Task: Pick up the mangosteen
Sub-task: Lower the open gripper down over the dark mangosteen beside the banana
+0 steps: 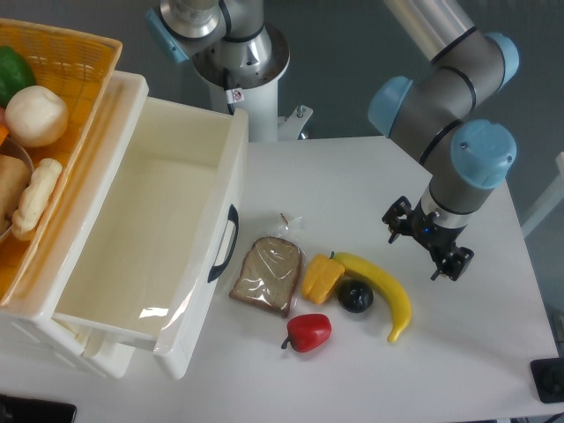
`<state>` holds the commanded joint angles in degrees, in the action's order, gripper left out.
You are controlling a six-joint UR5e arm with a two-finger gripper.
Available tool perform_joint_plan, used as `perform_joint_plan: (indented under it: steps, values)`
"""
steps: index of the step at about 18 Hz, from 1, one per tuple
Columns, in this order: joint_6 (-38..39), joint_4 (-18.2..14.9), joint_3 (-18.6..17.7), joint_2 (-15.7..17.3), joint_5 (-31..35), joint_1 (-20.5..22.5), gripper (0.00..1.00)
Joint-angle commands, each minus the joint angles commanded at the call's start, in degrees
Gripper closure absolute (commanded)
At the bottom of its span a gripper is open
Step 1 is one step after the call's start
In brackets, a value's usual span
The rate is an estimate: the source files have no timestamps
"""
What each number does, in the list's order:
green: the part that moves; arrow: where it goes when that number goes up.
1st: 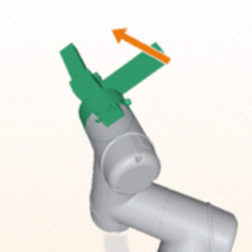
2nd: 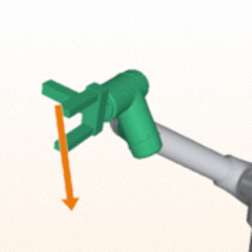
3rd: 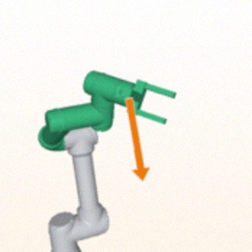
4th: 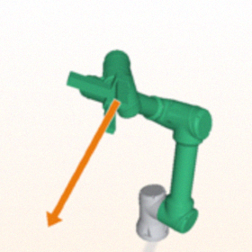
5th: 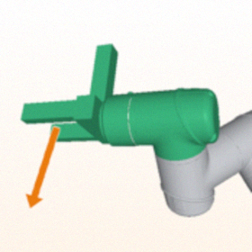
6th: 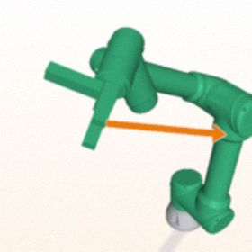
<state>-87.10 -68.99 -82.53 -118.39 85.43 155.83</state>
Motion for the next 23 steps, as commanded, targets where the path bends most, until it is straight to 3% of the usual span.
perform_joint_plan:
  steps: [5,9,14,17,23]
  values:
    - [0.8,0.1,-1.0,0.3,-0.3,0.0,0.0]
    - [3.2,5.7,-4.9,0.6,-1.1,-0.2,0.0]
    - [8.3,5.7,-5.4,0.9,-6.7,-0.2,0.0]
    - [12.1,5.7,-5.5,0.5,-6.8,-1.2,0.0]
    - [12.3,6.2,-5.3,-1.9,-6.9,-2.5,0.0]
